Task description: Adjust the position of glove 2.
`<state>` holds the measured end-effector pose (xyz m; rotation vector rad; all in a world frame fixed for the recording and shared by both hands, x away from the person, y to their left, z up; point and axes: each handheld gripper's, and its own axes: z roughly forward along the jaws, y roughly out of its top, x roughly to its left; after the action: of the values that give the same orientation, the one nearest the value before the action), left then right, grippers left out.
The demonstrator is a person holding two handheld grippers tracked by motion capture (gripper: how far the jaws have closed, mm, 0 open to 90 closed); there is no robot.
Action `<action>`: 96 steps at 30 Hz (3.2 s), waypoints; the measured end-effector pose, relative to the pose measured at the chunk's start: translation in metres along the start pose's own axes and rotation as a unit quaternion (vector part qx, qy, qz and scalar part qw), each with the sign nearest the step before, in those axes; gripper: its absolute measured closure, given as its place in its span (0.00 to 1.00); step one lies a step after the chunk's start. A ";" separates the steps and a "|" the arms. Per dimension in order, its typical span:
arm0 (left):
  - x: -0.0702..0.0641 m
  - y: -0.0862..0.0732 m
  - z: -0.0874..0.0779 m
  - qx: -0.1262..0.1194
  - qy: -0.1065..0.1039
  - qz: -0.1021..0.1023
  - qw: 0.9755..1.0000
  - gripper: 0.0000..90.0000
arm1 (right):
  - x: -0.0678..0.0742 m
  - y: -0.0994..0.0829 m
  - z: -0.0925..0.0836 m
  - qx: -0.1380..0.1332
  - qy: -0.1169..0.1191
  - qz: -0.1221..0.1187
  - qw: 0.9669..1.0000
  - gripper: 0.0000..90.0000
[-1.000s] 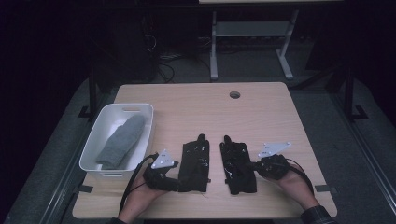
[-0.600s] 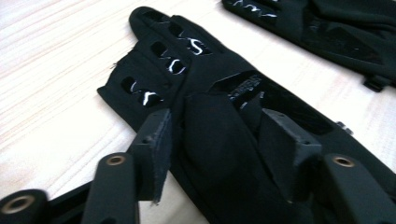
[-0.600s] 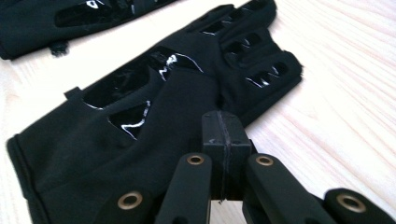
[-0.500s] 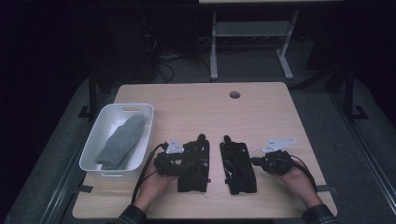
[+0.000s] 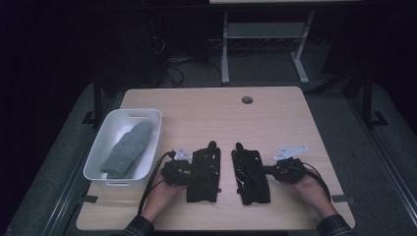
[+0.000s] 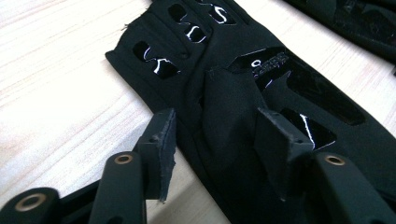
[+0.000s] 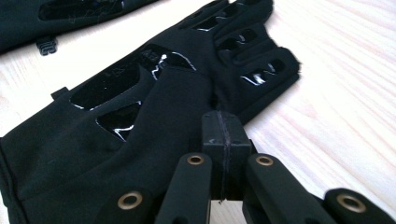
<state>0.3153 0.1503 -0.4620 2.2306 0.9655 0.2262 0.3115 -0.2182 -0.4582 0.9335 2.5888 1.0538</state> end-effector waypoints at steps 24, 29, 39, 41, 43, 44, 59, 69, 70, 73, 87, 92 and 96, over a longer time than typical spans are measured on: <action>-0.002 0.009 -0.005 -0.015 -0.072 -0.045 0.996 0.90 | 0.014 0.008 0.016 0.013 0.020 -0.017 1.000 1.00; -0.006 0.013 -0.007 -0.027 -0.080 -0.046 0.995 0.90 | 0.018 0.012 0.020 0.012 0.028 -0.020 0.999 1.00; -0.010 0.028 -0.013 -0.053 -0.104 -0.038 0.992 0.90 | 0.021 0.017 0.026 0.012 0.034 -0.023 0.999 1.00; -0.012 0.031 -0.013 -0.057 -0.109 -0.037 0.992 0.89 | 0.021 0.018 0.027 0.010 0.035 -0.026 0.999 1.00; -0.014 0.034 -0.012 -0.058 -0.114 -0.035 0.991 0.89 | 0.022 0.020 0.028 0.010 0.035 -0.023 0.999 1.00; -0.015 0.035 -0.011 -0.058 -0.116 -0.034 0.991 0.89 | 0.022 0.020 0.029 0.009 0.036 -0.025 0.999 1.00; -0.034 0.060 0.003 -0.066 -0.148 -0.014 0.987 0.85 | 0.026 0.025 0.032 0.010 0.040 -0.027 0.999 1.00; -0.047 0.071 0.016 -0.063 -0.158 -0.004 0.985 0.78 | 0.032 0.032 0.039 0.010 0.044 -0.038 0.998 1.00; -0.048 0.072 0.016 -0.062 -0.160 0.001 0.985 0.76 | 0.033 0.033 0.040 0.011 0.044 -0.037 0.998 1.00; -0.052 0.075 0.017 -0.063 -0.154 0.008 0.986 0.70 | 0.035 0.035 0.041 0.012 0.044 -0.044 0.998 1.00; -0.062 0.074 0.025 -0.051 -0.169 0.039 0.983 0.96 | -0.004 0.014 0.005 -0.015 0.000 0.014 1.000 0.86; -0.070 0.069 0.035 -0.027 -0.189 0.048 0.980 0.99 | -0.016 0.005 0.001 -0.013 -0.044 0.041 0.998 0.53; -0.082 0.065 0.043 -0.010 -0.200 0.065 0.978 0.99 | -0.027 -0.001 0.001 -0.013 -0.081 0.055 0.995 0.38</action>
<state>0.3121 0.0389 -0.4426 2.2057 0.5989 -0.1520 0.3322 -0.2346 -0.4612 1.1174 2.4118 0.9910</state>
